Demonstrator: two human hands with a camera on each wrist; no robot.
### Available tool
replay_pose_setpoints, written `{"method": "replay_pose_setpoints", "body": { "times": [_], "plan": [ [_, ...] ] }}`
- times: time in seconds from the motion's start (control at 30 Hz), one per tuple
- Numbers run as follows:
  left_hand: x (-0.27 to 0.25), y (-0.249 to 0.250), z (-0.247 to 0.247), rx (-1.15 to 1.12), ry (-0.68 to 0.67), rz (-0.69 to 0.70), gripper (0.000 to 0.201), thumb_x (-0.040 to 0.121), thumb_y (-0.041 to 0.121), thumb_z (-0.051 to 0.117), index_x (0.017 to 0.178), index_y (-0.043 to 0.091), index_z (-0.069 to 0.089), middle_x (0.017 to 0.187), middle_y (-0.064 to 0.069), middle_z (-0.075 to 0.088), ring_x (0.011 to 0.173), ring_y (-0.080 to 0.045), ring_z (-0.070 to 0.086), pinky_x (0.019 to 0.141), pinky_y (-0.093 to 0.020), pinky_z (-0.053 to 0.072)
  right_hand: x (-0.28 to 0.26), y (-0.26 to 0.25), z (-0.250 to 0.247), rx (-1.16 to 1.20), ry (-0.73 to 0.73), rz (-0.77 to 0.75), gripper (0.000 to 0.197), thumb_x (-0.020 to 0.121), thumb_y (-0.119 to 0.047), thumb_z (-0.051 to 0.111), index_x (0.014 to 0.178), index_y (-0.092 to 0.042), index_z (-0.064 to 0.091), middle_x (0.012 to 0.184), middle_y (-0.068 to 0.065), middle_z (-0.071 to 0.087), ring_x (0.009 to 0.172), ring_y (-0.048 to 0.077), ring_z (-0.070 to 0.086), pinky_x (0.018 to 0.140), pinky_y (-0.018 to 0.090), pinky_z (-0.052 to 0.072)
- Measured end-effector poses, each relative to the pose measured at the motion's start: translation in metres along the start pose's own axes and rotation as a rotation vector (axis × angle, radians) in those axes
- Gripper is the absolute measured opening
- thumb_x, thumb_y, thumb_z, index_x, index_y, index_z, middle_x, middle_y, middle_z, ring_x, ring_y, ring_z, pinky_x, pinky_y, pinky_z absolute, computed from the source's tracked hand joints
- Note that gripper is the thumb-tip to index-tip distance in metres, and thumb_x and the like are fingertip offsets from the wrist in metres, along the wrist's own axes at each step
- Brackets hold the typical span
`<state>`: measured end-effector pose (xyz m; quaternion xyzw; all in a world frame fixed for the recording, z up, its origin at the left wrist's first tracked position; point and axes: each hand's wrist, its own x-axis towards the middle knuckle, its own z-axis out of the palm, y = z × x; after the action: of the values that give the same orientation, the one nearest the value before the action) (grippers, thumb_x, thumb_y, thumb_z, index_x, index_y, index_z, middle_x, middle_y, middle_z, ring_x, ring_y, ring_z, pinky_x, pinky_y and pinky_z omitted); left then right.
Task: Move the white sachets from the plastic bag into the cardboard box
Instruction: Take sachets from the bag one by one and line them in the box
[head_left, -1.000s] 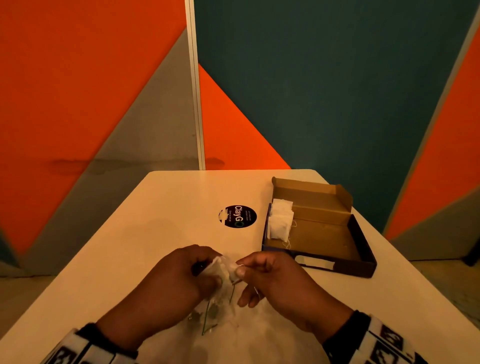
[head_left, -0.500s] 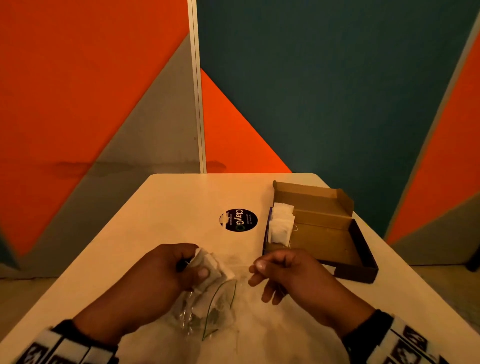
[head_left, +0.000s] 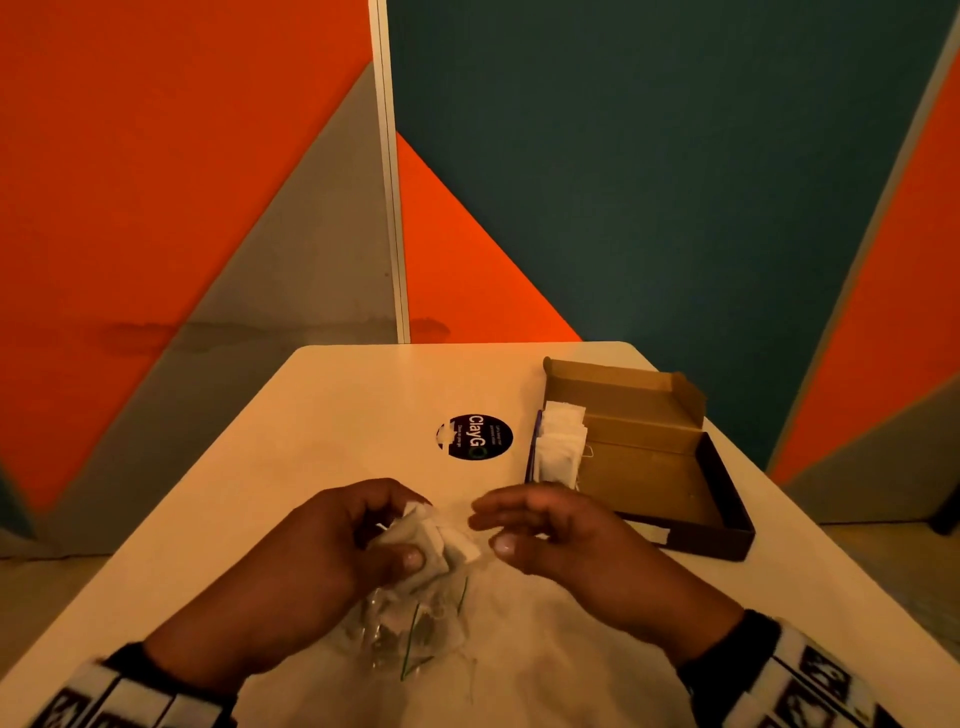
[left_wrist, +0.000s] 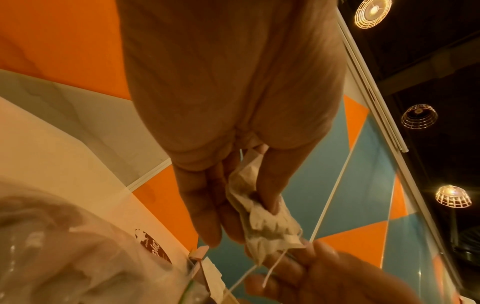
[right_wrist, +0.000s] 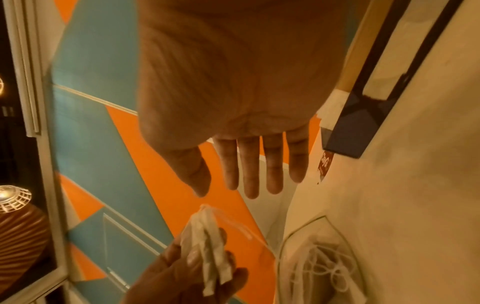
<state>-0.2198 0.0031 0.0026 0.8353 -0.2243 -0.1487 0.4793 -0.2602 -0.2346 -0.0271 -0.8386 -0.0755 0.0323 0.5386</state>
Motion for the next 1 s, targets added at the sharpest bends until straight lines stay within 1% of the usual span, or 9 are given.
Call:
{"method": "replay_pose_setpoints", "body": {
  "times": [0.1, 0.2, 0.3, 0.4, 0.47, 0.57, 0.73, 0.83, 1.0],
  "plan": [
    [0.002, 0.001, 0.006, 0.039, -0.029, -0.008, 0.021, 0.085, 0.009, 0.074, 0.096, 0.027, 0.074, 0.099, 0.002, 0.077, 0.090, -0.013, 0.073, 0.082, -0.029, 0.057, 0.003, -0.007, 0.009, -0.022, -0.029, -0.051, 0.018, 0.096, -0.029, 0.061, 0.105, -0.041, 0.071, 0.101, -0.023, 0.072, 0.093, -0.005, 0.066, 0.079, 0.017, 0.050],
    [0.002, 0.002, 0.008, 0.070, -0.050, -0.008, 0.024, 0.082, 0.008, 0.078, 0.094, 0.030, 0.073, 0.096, 0.003, 0.077, 0.085, -0.012, 0.073, 0.076, -0.026, 0.055, 0.005, -0.006, 0.013, -0.106, -0.028, -0.037, 0.013, 0.094, -0.029, 0.064, 0.100, -0.029, 0.076, 0.097, -0.013, 0.075, 0.088, 0.002, 0.069, 0.082, 0.024, 0.056],
    [0.002, 0.003, 0.004, 0.110, -0.060, -0.015, 0.026, 0.082, 0.006, 0.078, 0.096, 0.027, 0.073, 0.097, 0.006, 0.077, 0.087, -0.008, 0.072, 0.076, -0.023, 0.055, 0.006, -0.003, 0.012, -0.172, -0.010, -0.025, 0.011, 0.087, -0.034, 0.072, 0.097, -0.032, 0.076, 0.095, -0.018, 0.074, 0.089, -0.001, 0.068, 0.087, 0.026, 0.057],
    [0.001, 0.005, 0.003, 0.138, -0.062, -0.012, 0.032, 0.082, 0.007, 0.078, 0.096, 0.035, 0.073, 0.098, 0.012, 0.076, 0.089, -0.004, 0.071, 0.078, -0.022, 0.053, 0.005, -0.005, 0.009, -0.169, 0.068, -0.026, 0.004, 0.082, -0.036, 0.077, 0.086, -0.037, 0.075, 0.082, -0.027, 0.070, 0.079, -0.007, 0.065, 0.073, 0.014, 0.054],
    [0.000, 0.005, 0.003, 0.128, -0.046, -0.014, 0.036, 0.082, 0.006, 0.077, 0.094, 0.039, 0.073, 0.097, 0.013, 0.077, 0.089, -0.002, 0.071, 0.079, -0.023, 0.052, 0.005, -0.006, 0.007, -0.116, 0.083, -0.024, 0.006, 0.080, -0.034, 0.079, 0.084, -0.030, 0.077, 0.080, -0.017, 0.073, 0.072, -0.001, 0.067, 0.070, 0.019, 0.057],
    [-0.001, 0.005, 0.004, 0.089, -0.029, -0.016, 0.038, 0.083, 0.002, 0.075, 0.092, 0.039, 0.074, 0.095, 0.011, 0.078, 0.088, -0.002, 0.072, 0.079, -0.023, 0.051, 0.004, -0.007, 0.001, -0.029, 0.089, -0.011, 0.011, 0.080, -0.032, 0.079, 0.085, -0.023, 0.078, 0.083, -0.001, 0.076, 0.067, 0.009, 0.066, 0.074, 0.034, 0.059],
    [-0.001, 0.001, -0.003, 0.033, 0.013, -0.036, 0.039, 0.083, -0.003, 0.071, 0.088, 0.035, 0.077, 0.093, 0.007, 0.078, 0.086, -0.008, 0.073, 0.077, -0.023, 0.052, 0.001, -0.005, -0.018, -0.023, 0.056, 0.019, 0.006, 0.086, -0.025, 0.073, 0.088, -0.023, 0.078, 0.085, -0.003, 0.077, 0.071, 0.020, 0.066, 0.071, 0.029, 0.058],
    [-0.004, -0.003, -0.008, -0.013, 0.031, -0.030, 0.034, 0.082, -0.006, 0.070, 0.089, 0.027, 0.078, 0.094, 0.000, 0.078, 0.088, -0.014, 0.073, 0.080, -0.028, 0.052, -0.002, -0.004, -0.031, -0.062, 0.068, 0.042, 0.007, 0.088, -0.022, 0.071, 0.090, -0.023, 0.077, 0.085, -0.005, 0.077, 0.066, 0.009, 0.064, 0.066, 0.021, 0.056],
    [-0.004, -0.010, -0.011, -0.157, 0.134, 0.020, 0.025, 0.080, -0.012, 0.068, 0.085, 0.011, 0.076, 0.086, -0.009, 0.077, 0.077, -0.016, 0.072, 0.065, -0.016, 0.053, -0.002, 0.006, -0.038, -0.074, 0.179, 0.122, 0.008, 0.089, -0.018, 0.070, 0.091, -0.021, 0.077, 0.084, -0.007, 0.076, 0.065, -0.001, 0.065, 0.061, 0.012, 0.054]
  ]
}}
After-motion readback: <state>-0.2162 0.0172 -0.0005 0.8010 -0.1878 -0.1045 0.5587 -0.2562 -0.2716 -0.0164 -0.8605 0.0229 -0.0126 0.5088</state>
